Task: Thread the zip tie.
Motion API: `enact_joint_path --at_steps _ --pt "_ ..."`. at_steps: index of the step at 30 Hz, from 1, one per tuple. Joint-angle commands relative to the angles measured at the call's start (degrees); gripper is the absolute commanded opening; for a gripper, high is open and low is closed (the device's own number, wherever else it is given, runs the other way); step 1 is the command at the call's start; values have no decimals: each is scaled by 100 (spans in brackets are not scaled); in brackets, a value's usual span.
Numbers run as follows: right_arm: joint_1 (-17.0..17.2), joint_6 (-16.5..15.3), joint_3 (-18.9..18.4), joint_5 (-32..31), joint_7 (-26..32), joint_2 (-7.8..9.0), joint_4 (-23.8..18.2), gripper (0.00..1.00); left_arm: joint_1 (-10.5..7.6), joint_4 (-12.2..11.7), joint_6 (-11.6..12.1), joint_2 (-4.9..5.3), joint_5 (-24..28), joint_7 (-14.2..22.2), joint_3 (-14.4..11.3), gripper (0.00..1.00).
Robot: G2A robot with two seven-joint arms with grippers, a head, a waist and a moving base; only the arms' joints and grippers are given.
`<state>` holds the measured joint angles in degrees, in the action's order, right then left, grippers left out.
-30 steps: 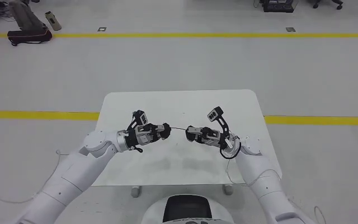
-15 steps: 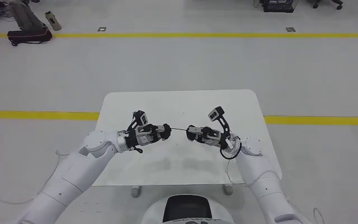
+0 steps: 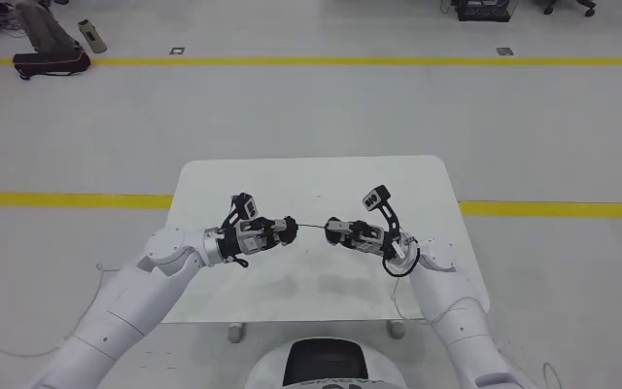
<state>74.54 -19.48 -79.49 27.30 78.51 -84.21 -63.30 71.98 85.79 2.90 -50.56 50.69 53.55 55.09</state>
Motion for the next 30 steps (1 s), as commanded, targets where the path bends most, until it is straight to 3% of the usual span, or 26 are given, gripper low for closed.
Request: enact_joint_path --at_steps 1,2,10,11,12,30 --pt "3 0 -14 -22 1 -8 3 4 1 -1 -7 -5 -33 7 3 0" --pt "5 0 -21 -35 3 -11 6 0 1 -2 -7 -7 -59 6 4 0" --pt "9 0 -61 -154 18 -36 22 0 6 -6 -16 -30 -176 7 15 0" --pt "8 0 -64 -166 18 -38 24 0 6 -24 -34 -30 -210 -48 20 55" --pt "9 0 -69 -187 5 -39 30 0 6 -24 -34 -30 -210 -48 20 100" --pt "-57 0 -195 -191 77 0 149 0 6 -24 -34 -30 -210 -48 20 100"
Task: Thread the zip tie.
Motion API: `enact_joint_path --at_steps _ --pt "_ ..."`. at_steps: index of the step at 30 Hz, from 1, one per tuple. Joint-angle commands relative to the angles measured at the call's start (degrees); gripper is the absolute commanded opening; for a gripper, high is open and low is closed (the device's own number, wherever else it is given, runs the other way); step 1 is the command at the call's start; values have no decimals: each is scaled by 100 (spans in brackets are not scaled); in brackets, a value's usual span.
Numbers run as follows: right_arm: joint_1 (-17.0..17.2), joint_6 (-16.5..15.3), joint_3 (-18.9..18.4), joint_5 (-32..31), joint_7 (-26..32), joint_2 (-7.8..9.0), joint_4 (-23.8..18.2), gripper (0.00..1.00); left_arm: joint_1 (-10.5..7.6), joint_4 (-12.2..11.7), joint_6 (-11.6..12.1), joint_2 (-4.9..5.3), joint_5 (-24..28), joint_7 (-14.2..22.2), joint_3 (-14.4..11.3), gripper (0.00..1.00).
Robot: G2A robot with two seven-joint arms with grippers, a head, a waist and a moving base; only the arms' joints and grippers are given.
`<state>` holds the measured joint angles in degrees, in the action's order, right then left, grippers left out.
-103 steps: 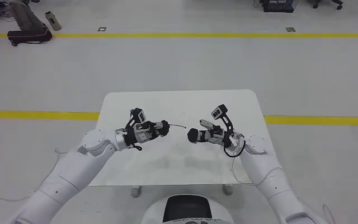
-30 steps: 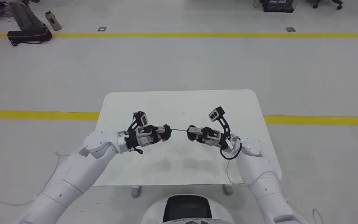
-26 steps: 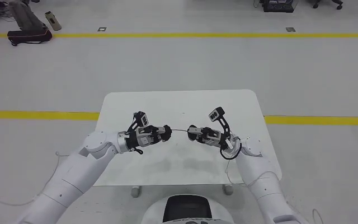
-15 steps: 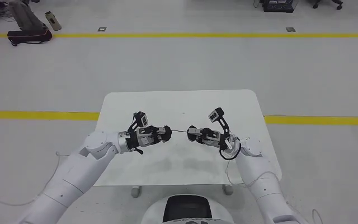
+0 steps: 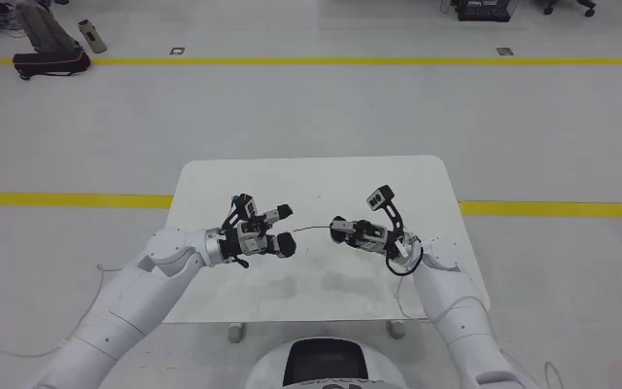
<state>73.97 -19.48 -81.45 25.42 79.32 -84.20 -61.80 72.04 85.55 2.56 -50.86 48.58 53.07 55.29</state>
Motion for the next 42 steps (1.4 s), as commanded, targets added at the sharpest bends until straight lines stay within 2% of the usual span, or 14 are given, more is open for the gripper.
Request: enact_joint_path --at_steps 1,6,8,15,18,25,29,31,32,34,40,42 --pt "1 0 1 -3 -4 -1 -1 0 0 0 0 0 0 0 0 100" --pt "36 44 33 31 -97 1 -74 0 16 74 3 -28 13 -29 -56 100" --pt "100 108 53 274 -31 13 -170 0 -18 74 31 -49 -29 15 -104 100" --pt "132 283 258 863 32 97 -215 0 -192 -59 277 -156 9 209 -284 100" --pt "107 286 407 1022 32 150 -192 0 -286 -111 431 -193 -194 139 -347 100" --pt "91 219 479 1049 32 182 -218 0 -286 -111 431 -193 -194 139 -347 100" --pt "180 279 594 989 -162 191 -425 0 -252 -4 431 -221 -268 -52 -390 100" --pt "206 269 643 1000 -216 199 -474 0 -265 -11 458 -235 -367 -131 -409 100" --pt "208 251 664 990 -233 203 -485 0 -275 -8 525 -241 -427 -202 -403 100" --pt "197 21 664 719 -366 229 -528 0 -278 51 744 -252 -611 -287 -406 100" --pt "197 21 664 719 -366 229 -528 0 -278 51 744 -252 -611 -287 -406 100" --pt "243 62 703 687 -553 233 -634 0 -267 104 718 -258 -745 -425 -420 100"
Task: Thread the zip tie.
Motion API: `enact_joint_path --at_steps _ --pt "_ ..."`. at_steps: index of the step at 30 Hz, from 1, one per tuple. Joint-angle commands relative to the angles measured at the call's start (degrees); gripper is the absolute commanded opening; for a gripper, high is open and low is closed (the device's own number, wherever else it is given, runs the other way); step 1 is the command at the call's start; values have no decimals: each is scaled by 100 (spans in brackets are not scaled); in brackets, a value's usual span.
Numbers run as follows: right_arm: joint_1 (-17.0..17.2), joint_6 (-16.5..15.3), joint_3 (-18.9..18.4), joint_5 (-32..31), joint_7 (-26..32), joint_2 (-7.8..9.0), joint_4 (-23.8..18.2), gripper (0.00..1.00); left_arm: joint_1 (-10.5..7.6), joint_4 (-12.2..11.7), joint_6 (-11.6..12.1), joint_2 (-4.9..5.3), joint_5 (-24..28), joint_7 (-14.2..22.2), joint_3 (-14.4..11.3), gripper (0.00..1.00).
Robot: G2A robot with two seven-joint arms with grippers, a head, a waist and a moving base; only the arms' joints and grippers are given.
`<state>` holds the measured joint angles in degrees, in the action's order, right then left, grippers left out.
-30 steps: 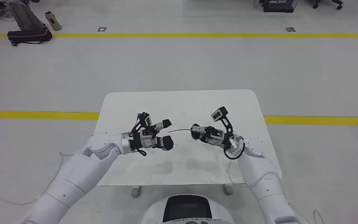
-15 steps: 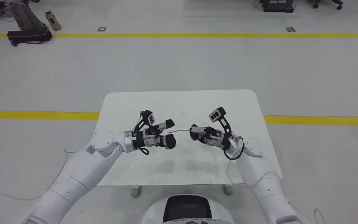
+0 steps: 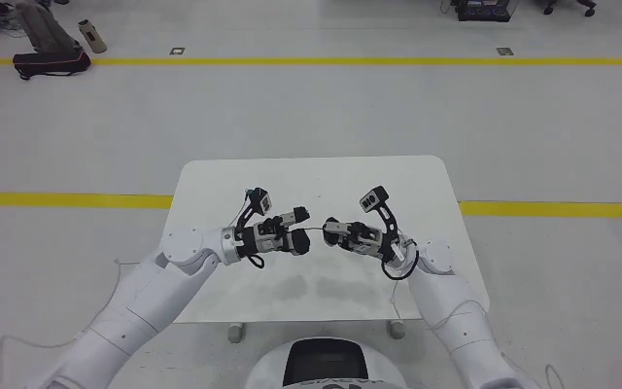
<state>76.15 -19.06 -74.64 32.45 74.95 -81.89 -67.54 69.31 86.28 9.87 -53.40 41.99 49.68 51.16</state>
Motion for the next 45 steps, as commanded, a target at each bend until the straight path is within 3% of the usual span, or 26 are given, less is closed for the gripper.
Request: enact_joint_path --at_steps 1,24,45 --pt "48 27 38 13 -141 7 -106 0 17 52 -18 -6 -107 -115 -8 100" --pt "20 -42 259 250 -79 161 -170 0 27 71 -261 -69 -54 32 52 100" --pt "-15 -7 399 -120 -199 332 -96 0 58 35 -318 -115 -83 65 119 100"
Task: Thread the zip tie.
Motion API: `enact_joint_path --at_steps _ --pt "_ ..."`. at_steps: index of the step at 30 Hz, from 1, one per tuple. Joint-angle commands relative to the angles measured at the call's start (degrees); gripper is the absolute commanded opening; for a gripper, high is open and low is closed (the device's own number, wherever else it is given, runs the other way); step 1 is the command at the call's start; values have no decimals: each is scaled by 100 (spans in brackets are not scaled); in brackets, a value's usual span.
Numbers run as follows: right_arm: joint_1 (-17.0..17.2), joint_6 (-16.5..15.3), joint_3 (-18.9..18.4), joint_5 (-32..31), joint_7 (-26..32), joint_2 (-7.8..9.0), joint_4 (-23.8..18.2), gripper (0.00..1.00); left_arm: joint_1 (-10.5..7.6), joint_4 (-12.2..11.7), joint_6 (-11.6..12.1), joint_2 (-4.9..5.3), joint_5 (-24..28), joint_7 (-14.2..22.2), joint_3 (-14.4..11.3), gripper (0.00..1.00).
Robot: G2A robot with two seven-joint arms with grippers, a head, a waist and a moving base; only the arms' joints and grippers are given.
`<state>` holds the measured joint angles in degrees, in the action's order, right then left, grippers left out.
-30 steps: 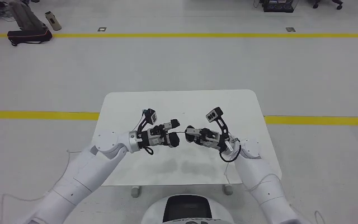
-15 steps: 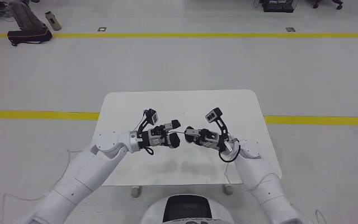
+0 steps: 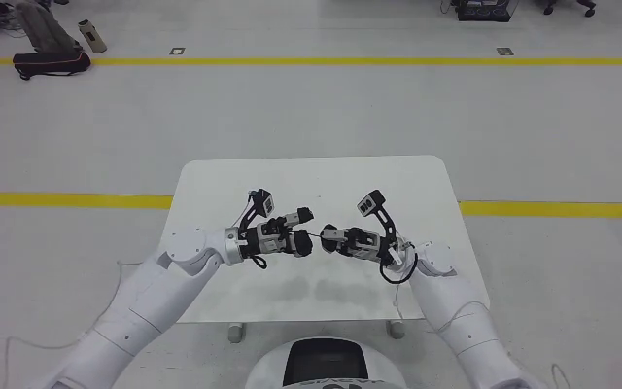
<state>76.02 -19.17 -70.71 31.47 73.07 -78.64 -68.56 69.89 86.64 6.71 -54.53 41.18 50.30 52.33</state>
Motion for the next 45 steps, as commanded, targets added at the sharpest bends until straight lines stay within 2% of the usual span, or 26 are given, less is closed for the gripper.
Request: enact_joint_path --at_steps 1,13,14,17,20,22,27,32,45 --pt "-7 4 10 -73 -29 17 11 0 1 -3 -7 -3 -8 8 4 100" --pt "-19 8 91 -482 -220 125 -57 0 6 -42 -98 -21 -131 51 9 100" --pt "-18 10 97 -495 -233 132 -66 0 5 -43 -110 -20 -166 57 11 93" --pt "-11 11 109 -516 -266 156 -84 0 16 -35 -136 -19 -212 66 20 84" --pt "-5 3 111 -499 -285 179 -95 0 27 -29 -165 -15 -273 74 30 79" --pt "1 -4 110 -483 -296 195 -99 0 41 -43 -171 -14 -283 72 43 71" --pt "4 -13 135 -462 -323 226 -112 0 62 -41 -211 -12 -302 81 63 64" --pt "5 -28 168 -448 -350 255 -134 0 72 -26 -249 -15 -311 118 66 50" --pt "13 -30 220 -404 -450 331 -219 0 100 -18 -353 -15 -356 177 91 38"
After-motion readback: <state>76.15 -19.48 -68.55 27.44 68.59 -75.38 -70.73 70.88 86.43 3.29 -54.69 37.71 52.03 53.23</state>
